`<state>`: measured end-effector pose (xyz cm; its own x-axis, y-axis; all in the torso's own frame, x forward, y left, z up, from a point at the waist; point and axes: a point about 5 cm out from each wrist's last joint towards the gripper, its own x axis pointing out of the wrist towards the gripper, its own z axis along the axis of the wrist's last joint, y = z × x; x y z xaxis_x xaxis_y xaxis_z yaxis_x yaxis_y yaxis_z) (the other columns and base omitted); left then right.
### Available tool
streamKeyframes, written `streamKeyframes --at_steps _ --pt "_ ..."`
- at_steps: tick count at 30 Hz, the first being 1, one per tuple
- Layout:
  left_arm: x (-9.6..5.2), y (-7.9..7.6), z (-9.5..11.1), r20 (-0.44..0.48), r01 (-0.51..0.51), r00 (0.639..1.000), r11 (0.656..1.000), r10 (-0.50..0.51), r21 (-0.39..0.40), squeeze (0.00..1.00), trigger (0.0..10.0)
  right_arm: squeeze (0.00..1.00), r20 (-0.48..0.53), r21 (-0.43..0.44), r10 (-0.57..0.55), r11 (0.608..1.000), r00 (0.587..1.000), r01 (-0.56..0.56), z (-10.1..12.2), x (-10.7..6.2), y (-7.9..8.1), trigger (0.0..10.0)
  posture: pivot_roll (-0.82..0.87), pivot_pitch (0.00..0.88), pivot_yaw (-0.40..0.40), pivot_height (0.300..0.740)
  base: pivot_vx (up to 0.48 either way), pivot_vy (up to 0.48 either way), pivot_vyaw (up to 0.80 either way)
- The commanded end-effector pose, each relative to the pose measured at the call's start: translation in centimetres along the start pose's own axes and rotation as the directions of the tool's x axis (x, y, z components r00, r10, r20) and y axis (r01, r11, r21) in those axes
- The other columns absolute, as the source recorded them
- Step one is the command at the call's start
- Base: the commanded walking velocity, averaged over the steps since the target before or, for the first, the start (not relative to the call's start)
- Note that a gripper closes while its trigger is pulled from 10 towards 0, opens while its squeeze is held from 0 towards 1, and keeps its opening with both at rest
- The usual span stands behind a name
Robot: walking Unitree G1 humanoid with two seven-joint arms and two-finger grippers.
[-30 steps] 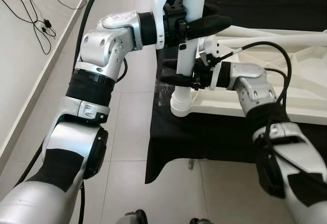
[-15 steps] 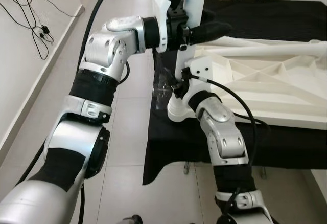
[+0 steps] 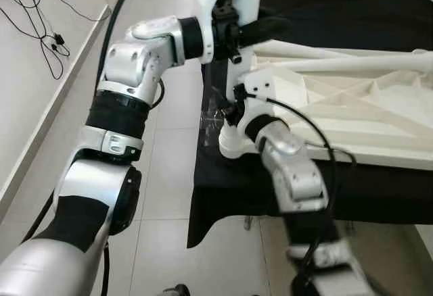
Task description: Building children table
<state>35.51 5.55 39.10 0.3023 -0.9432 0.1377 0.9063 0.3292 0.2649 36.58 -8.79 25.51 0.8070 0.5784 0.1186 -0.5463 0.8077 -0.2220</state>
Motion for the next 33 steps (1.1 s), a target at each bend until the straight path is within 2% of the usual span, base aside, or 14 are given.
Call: streamKeyframes --at_steps 1,2,5,7,8,11,15,16,20,28,29,31,32,33 --pt "0.8 -1.1 -0.6 -0.017 0.09 0.996 0.996 -0.09 -0.01 0.0 0.0 1.0 -0.054 0.012 0.021 1.0 0.998 -0.02 -1.3 -0.1 -1.0 10.0 0.01 0.208 0.003 0.74 0.0 0.0 0.0" --pt "0.8 -1.1 -0.6 -0.015 0.091 0.996 0.996 -0.091 -0.01 0.0 0.0 1.0 -0.038 -0.015 0.179 0.984 0.983 -0.18 -0.6 0.2 -1.8 10.0 0.02 0.209 0.005 0.74 0.0 0.0 0.0" --pt "0.8 -1.2 -0.6 -0.015 0.092 0.996 0.996 -0.092 -0.012 0.0 0.0 1.0 -0.036 -0.034 0.236 0.971 0.971 -0.237 -0.3 0.3 -2.2 10.0 0.02 0.21 0.006 0.74 0.0 0.0 0.0" --pt "0.8 -1.3 -0.7 -0.015 0.097 0.995 0.995 -0.097 -0.012 0.0 0.0 1.0 -0.038 -0.019 0.346 0.938 0.937 -0.347 0.2 0.3 -2.5 10.0 0.02 0.213 0.007 0.74 0.0 0.0 0.0" --pt "0.8 -1.4 -0.7 -0.016 0.099 0.995 0.995 -0.099 -0.012 0.0 0.0 0.0 -0.045 -0.035 0.392 0.919 0.919 -0.394 0.4 0.3 -2.5 10.0 0.03 0.217 0.008 0.74 0.0 0.0 0.0" --pt "0.9 -1.5 -0.8 -0.02 0.105 0.994 0.994 -0.105 -0.014 0.0 0.0 0.0 -0.057 -0.044 0.486 0.871 0.872 -0.489 0.7 0.4 -2.6 10.0 0.03 0.219 0.012 0.74 0.0 0.0 0.0" --pt "0.9 -1.5 -0.8 -0.021 0.106 0.994 0.994 -0.106 -0.014 0.0 0.0 0.0 -0.052 -0.039 0.5 0.864 0.864 -0.502 0.8 0.4 -2.6 10.0 0.03 0.219 0.012 0.74 0.0 0.0 0.0" --pt "0.9 -1.6 -0.8 -0.024 0.109 0.994 0.994 -0.109 -0.013 0.0 0.0 0.0 -0.036 -0.012 0.551 0.834 0.834 -0.552 0.9 0.5 -2.7 0.0 0.04 0.223 0.013 0.74 0.0 0.0 0.0" --pt "0.9 -1.7 -0.7 -0.025 0.113 0.993 0.994 -0.113 -0.011 0.0 0.0 0.0 -0.018 0.023 0.607 0.795 0.795 -0.606 0.8 0.5 -2.9 0.0 0.04 0.223 0.009 0.74 0.0 0.0 0.0" --pt "0.8 -1.7 -0.9 -0.03 0.114 0.993 0.993 -0.115 -0.012 0.0 0.0 0.0 -0.009 0.028 0.625 0.78 0.781 -0.625 0.8 0.6 -3.3 0.0 0.04 0.221 0.011 0.74 0.0 0.0 0.0" --pt "0.8 -1.4 -1.0 -0.027 0.089 0.996 0.996 -0.089 -0.016 0.0 5.1 0.0 -0.009 0.029 0.623 0.782 0.782 -0.623 0.7 0.5 -3.5 0.0 0.03 0.218 0.012 0.74 0.0 0.0 0.0" --pt "0.8 -1.1 -1.0 -0.023 0.057 0.998 0.998 -0.058 -0.022 0.0 5.1 0.0 -0.009 0.03 0.62 0.784 0.785 -0.619 0.6 0.4 -3.6 0.0 0.03 0.218 0.012 0.74 0.0 0.0 0.0" --pt "0.8 -1.1 -1.0 -0.022 0.051 0.998 0.998 -0.051 -0.024 1.0 10.0 0.0 -0.008 0.03 0.623 0.782 0.782 -0.622 0.6 0.5 -3.7 0.0 0.03 0.218 0.013 0.74 0.0 0.0 0.0" --pt "0.8 -1.1 -1.0 -0.022 0.051 0.998 0.998 -0.051 -0.024 1.0 10.0 0.0 -0.008 0.03 0.623 0.782 0.782 -0.622 0.6 0.5 -3.7 0.0 0.03 0.218 0.013 0.74 0.0 0.0 0.0"
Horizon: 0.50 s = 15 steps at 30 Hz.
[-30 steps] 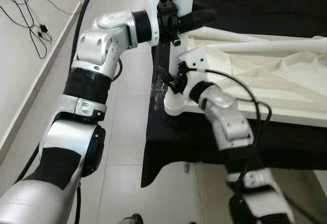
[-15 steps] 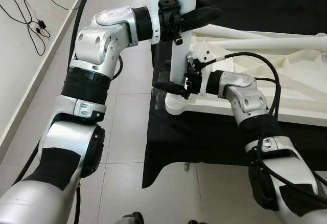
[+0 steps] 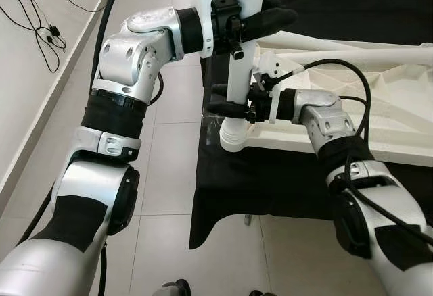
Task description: Building children table
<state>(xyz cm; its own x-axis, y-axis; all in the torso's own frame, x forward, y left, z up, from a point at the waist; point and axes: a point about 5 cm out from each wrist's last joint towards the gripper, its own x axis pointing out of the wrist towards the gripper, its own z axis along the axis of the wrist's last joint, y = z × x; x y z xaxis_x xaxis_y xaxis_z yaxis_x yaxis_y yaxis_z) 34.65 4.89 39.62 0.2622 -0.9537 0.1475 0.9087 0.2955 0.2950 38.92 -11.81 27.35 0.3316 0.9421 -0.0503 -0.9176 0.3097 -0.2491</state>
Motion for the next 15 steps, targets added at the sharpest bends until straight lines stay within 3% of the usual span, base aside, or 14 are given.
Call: streamKeyframes --at_steps 1,5,6,10,15 --pt "0.4 -0.2 -1.7 -0.042 0.013 0.999 0.999 -0.015 -0.051 1.0 10.0 0.0 0.008 0.03 0.04 0.999 0.999 -0.04 -0.3 0.3 0.3 0.0 0.03 0.218 0.013 0.74 0.0 0.0 0.0" --pt "0.2 -0.3 -1.6 -0.048 0.026 0.998 0.999 -0.028 -0.043 1.0 10.0 0.0 0.022 0.03 -0.001 1.0 1.0 0.001 -0.8 0.0 0.1 0.0 0.03 0.213 0.015 0.74 0.0 0.0 0.0" --pt "-0.7 -0.5 -1.2 -0.051 0.068 0.996 0.996 -0.071 -0.063 0.0 10.0 0.0 0.024 0.038 -0.031 0.999 0.999 0.03 -1.3 -0.3 0.1 0.0 0.02 0.211 0.017 0.74 0.0 0.0 0.0" --pt "-2.4 -1.3 -0.4 -0.06 0.16 0.985 0.986 -0.163 -0.05 0.0 10.0 0.0 0.011 0.054 -0.086 0.995 0.996 0.085 -2.1 -0.5 0.1 0.0 0.02 0.208 0.015 0.74 0.0 0.0 0.0" --pt "-8.8 -3.1 1.9 -0.109 0.252 0.962 0.968 -0.249 0.016 0.0 10.0 0.0 -0.05 0.08 -0.24 0.967 0.969 0.244 -4.5 -0.7 0.5 0.0 0.01 0.211 -0.005 0.74 0.0 0.0 0.0"
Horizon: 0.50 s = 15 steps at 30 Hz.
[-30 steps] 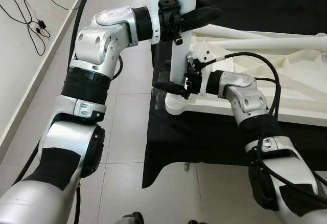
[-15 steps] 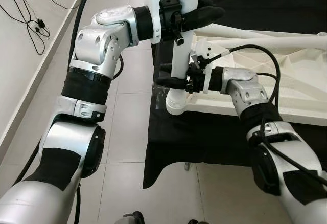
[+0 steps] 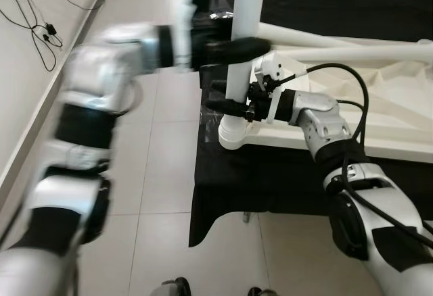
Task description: Building children table
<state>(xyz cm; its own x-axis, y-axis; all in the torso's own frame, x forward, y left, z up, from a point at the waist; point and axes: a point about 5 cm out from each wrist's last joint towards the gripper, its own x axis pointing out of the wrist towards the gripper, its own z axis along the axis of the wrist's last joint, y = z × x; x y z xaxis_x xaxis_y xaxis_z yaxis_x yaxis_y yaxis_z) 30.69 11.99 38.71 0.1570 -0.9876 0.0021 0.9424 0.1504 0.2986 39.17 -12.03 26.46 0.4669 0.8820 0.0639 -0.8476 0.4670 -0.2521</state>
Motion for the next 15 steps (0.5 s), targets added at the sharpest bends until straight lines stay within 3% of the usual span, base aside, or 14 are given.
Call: streamKeyframes --at_steps 1,3,4,5,6,7,8,9,10,11,12,13,14,15 --pt "-0.7 -1.5 1.0 -0.006 0.102 0.995 0.994 -0.102 0.042 0.0 10.0 0.0 -0.123 0.072 -0.071 0.994 0.99 0.08 -3.5 -1.0 0.5 0.0 0.01 0.211 -0.005 0.74 0.0 0.0 0.0" --pt "-1.3 -1.8 1.0 -0.022 0.108 0.994 0.993 -0.107 0.052 0.0 10.0 0.0 -0.126 0.072 -0.082 0.993 0.989 0.091 -3.7 -1.0 0.6 0.0 0.01 0.211 -0.005 0.74 0.0 0.0 0.0" --pt "-4.8 -2.8 1.1 -0.043 0.026 0.999 0.998 -0.024 0.048 0.0 10.0 0.0 -0.21 0.112 -0.272 0.948 0.939 0.299 -6.4 -0.6 2.4 0.0 0.02 0.222 -0.013 0.74 0.0 0.0 0.0" --pt "-4.8 -2.8 1.1 -0.043 0.026 0.999 0.998 -0.024 0.048 0.0 10.0 0.0 -0.21 0.112 -0.272 0.948 0.939 0.299 -6.4 -0.6 2.4 0.0 0.02 0.222 -0.013 0.74 0.0 0.0 0.0" --pt "-7.4 -4.0 1.1 -0.066 -0.064 0.996 0.998 0.066 0.025 0.0 10.0 0.0 -0.286 0.122 -0.425 0.873 0.859 0.473 -8.6 -0.9 4.8 0.0 0.03 0.23 -0.011 0.74 0.0 0.0 0.0" --pt "-7.4 -4.0 1.1 -0.066 -0.064 0.996 0.998 0.066 0.025 0.0 10.0 0.0 -0.286 0.122 -0.425 0.873 0.859 0.473 -8.6 -0.9 4.8 0.0 0.03 0.23 -0.011 0.74 0.0 0.0 0.0" --pt "-9.2 -5.3 1.0 -0.086 -0.148 0.985 0.989 0.147 -0.006 0.0 10.0 0.0 -0.335 0.107 -0.562 0.775 0.756 0.623 -9.8 -1.3 6.5 0.0 0.03 0.234 -0.008 0.74 0.0 0.0 0.0" --pt "-9.2 -5.3 1.0 -0.086 -0.148 0.985 0.989 0.147 -0.006 0.0 10.0 0.0 -0.335 0.107 -0.562 0.775 0.756 0.623 -9.8 -1.3 6.5 0.0 0.03 0.234 -0.008 0.74 0.0 0.0 0.0" --pt "-10.3 -6.2 0.0 -0.111 -0.237 0.966 0.971 0.232 -0.031 0.0 10.0 0.0 -0.35 0.1 -0.645 0.696 0.679 0.712 -10.0 -1.1 7.4 0.0 0.03 0.233 -0.001 0.74 0.0 0.0 0.0" --pt "-10.3 -6.2 0.0 -0.111 -0.237 0.966 0.971 0.232 -0.031 0.0 10.0 0.0 -0.35 0.1 -0.645 0.696 0.679 0.712 -10.0 -1.1 7.4 0.0 0.03 0.233 -0.001 0.74 0.0 0.0 0.0" --pt "-10.9 -6.6 -1.8 -0.122 -0.334 0.938 0.94 0.325 -0.066 0.0 10.0 0.0 -0.329 0.104 -0.673 0.671 0.662 0.734 -9.7 -0.2 7.4 0.0 0.03 0.229 -0.002 0.74 0.0 0.0 0.0" --pt "-10.9 -6.6 -1.8 -0.122 -0.334 0.938 0.94 0.325 -0.066 0.0 10.0 0.0 -0.329 0.104 -0.673 0.671 0.662 0.734 -9.7 -0.2 7.4 0.0 0.03 0.229 -0.002 0.74 0.0 0.0 0.0" --pt "-11.3 -6.9 -3.2 -0.137 -0.408 0.909 0.909 0.395 -0.086 0.0 10.0 0.0 -0.316 0.112 -0.686 0.66 0.656 0.743 -9.3 0.5 7.3 0.0 0.03 0.228 -0.003 0.74 0.0 0.0 0.0" --pt "-11.3 -6.9 -3.2 -0.137 -0.408 0.909 0.909 0.395 -0.086 0.0 10.0 0.0 -0.316 0.112 -0.686 0.66 0.656 0.743 -9.3 0.5 7.3 0.0 0.03 0.228 -0.003 0.74 0.0 0.0 0.0"
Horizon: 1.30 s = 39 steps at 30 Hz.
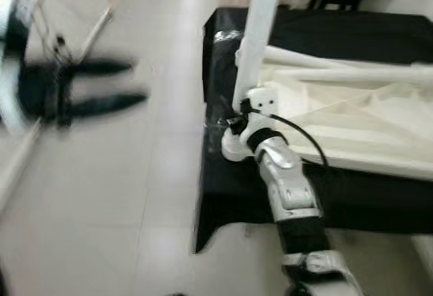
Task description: Building children table
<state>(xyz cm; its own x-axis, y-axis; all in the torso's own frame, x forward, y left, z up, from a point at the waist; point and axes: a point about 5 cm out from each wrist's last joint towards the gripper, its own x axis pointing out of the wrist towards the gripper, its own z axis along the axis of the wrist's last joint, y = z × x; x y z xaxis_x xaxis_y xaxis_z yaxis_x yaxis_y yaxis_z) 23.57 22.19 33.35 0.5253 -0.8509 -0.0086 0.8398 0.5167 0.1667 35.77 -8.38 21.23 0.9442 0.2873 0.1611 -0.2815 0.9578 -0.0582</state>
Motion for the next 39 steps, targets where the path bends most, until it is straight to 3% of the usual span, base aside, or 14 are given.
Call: streamKeyframes --at_steps 1,2,6,7,14,15,22,27,28,29,30,35,38,39 --pt "-0.2 -0.1 0.2 -0.008 -0.034 0.999 0.999 0.035 0.022 0.0 10.0 0.0 -0.252 0.04 -0.039 0.998 0.967 0.05 -5.4 -1.2 0.0 0.0 0.03 0.228 -0.003 0.74 0.0 0.0 0.0" --pt "0.2 -0.5 -6.9 -0.087 -0.247 0.967 0.966 0.24 -0.075 0.0 10.0 0.0 -0.238 0.051 0.0 0.999 0.971 0.013 -4.6 -0.2 0.1 10.0 0.03 0.228 -0.015 0.74 0.0 0.0 0.0" --pt "0.5 -1.1 -10.2 -0.131 -0.335 0.938 0.937 0.321 -0.102 0.0 10.0 0.0 -0.198 0.079 0.058 0.996 0.979 -0.043 -4.1 0.1 -0.3 10.0 0.03 0.227 -0.015 0.74 0.0 0.0 0.0" --pt "0.6 -1.8 -12.2 -0.161 -0.383 0.918 0.917 0.363 -0.114 0.0 10.0 1.0 -0.167 0.096 0.093 0.992 0.982 -0.077 -3.7 0.2 -0.5 10.0 0.03 0.227 -0.015 0.74 0.0 0.0 0.0" --pt "2.0 -5.2 -16.0 -0.202 -0.422 0.896 0.899 0.395 -0.115 0.0 10.0 1.0 0.008 0.131 0.527 0.842 0.85 -0.523 0.0 -0.3 0.2 10.0 0.05 0.215 -0.02 0.74 0.0 0.0 0.0" --pt "2.8 -6.5 -16.4 -0.193 -0.419 0.899 0.902 0.394 -0.108 0.0 10.0 0.0 0.026 0.07 0.6 0.797 0.8 -0.6 1.0 -0.2 -0.3 10.0 0.06 0.207 -0.024 0.74 0.0 0.0 0.0" --pt "5.5 -11.2 -17.9 -0.14 -0.298 0.95 0.942 0.278 -0.151 0.0 10.0 0.0 0.007 0.001 0.755 0.655 0.655 -0.755 2.5 1.5 -1.6 10.0 0.09 0.188 -0.035 0.74 0.0 0.0 0.0" --pt "5.7 -11.4 -18.1 -0.131 -0.287 0.954 0.945 0.268 -0.155 0.0 10.0 0.0 -0.004 -0.003 0.773 0.635 0.635 -0.773 2.7 1.8 -1.6 10.0 0.1 0.183 -0.044 0.74 0.0 0.0 0.0" --pt "5.9 -11.4 -18.2 -0.121 -0.272 0.959 0.949 0.255 -0.157 0.0 10.0 0.0 -0.039 -0.011 0.799 0.6 0.6 -0.8 2.6 1.9 -1.6 1.8 0.11 0.176 -0.051 0.74 0.0 0.0 0.0" --pt "5.9 -11.4 -18.2 -0.121 -0.272 0.959 0.949 0.255 -0.157 0.0 10.0 0.0 -0.039 -0.011 0.799 0.6 0.6 -0.8 2.6 1.9 -1.6 1.8 0.11 0.176 -0.051 0.74 0.0 0.0 0.0" --pt "6.3 -11.5 -18.4 -0.111 -0.252 0.965 0.958 0.238 -0.136 0.0 10.0 0.0 -0.088 -0.005 0.821 0.566 0.564 -0.824 2.3 2.0 -1.6 0.0 0.1 0.163 -0.055 0.74 0.0 0.0 0.0" --pt "6.6 -11.4 -18.7 -0.084 -0.319 0.946 0.946 0.314 -0.051 0.0 10.0 0.0 -0.157 0.027 0.834 0.54 0.53 -0.841 1.2 1.6 -2.4 0.0 0.09 0.153 -0.055 0.74 0.0 0.0 0.0" --pt "6.2 -11.2 -18.8 -0.095 -0.422 0.902 0.907 0.421 0.016 0.0 10.0 0.0 -0.171 0.033 0.789 0.603 0.59 -0.797 0.1 1.0 -3.7 0.0 0.08 0.158 -0.05 0.74 0.0 0.0 0.0" --pt "5.8 -11.2 -18.8 -0.109 -0.477 0.871 0.877 0.48 0.05 0.0 10.0 0.0 -0.199 0.036 0.727 0.675 0.657 -0.737 -1.2 0.3 -4.5 0.0 0.06 0.16 -0.052 0.74 0.0 0.0 0.0"
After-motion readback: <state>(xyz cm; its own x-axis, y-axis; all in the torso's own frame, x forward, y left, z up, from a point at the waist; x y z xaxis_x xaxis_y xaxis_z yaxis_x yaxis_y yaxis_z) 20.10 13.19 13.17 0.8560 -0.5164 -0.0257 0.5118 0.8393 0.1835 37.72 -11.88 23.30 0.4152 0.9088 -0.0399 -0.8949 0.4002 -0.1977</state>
